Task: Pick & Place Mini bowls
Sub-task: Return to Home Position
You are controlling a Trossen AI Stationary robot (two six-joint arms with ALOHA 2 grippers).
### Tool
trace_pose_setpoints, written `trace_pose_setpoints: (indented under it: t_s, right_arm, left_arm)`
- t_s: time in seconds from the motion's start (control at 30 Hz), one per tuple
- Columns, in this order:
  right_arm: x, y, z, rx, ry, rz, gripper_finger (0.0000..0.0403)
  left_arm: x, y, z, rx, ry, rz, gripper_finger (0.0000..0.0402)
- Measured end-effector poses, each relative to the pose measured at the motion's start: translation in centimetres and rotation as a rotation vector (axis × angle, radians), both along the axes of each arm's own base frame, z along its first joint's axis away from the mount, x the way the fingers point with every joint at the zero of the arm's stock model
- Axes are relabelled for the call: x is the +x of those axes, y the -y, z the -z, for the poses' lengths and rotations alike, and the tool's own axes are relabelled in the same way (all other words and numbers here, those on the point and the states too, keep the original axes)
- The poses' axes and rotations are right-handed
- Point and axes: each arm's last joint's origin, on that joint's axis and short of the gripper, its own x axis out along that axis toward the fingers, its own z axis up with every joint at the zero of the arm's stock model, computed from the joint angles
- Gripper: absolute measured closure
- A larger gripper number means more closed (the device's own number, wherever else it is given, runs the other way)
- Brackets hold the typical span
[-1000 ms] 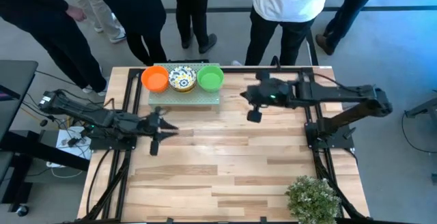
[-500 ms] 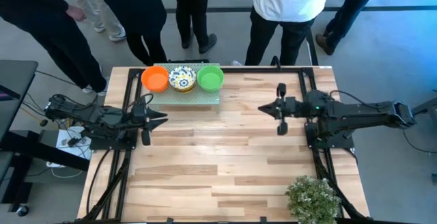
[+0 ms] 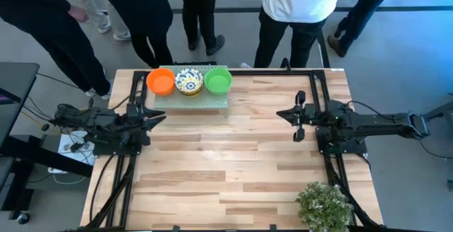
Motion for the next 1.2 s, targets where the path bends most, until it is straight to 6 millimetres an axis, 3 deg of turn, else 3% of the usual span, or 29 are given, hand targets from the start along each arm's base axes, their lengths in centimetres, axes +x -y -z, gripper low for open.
trace_pose_setpoints:
  t_s: [0.13,0.57,0.67,0.9,1.2]
  right_arm:
    - [-0.8,-0.1,0.8,0.001,0.024,0.0,0.0402]
    - [-2.2,-0.3,0.7,-0.018,0.026,-0.013,0.0402]
    - [-2.3,-0.3,1.2,-0.007,0.004,-0.011,0.0402]
    - [-2.6,-0.3,2.9,-0.051,0.13,-0.005,0.0402]
    - [-3.0,-0.4,3.9,-0.017,0.093,-0.01,0.0402]
  left_arm:
    - [-0.5,-0.2,0.9,-0.006,0.017,-0.001,0.0316]
    - [1.1,0.8,3.5,0.066,0.068,0.171,0.0316]
    - [1.5,1.1,3.9,0.082,0.146,0.196,0.0316]
    - [2.0,1.3,5.5,0.097,0.199,0.202,0.0316]
    - [2.1,1.3,5.5,0.112,0.198,0.201,0.0316]
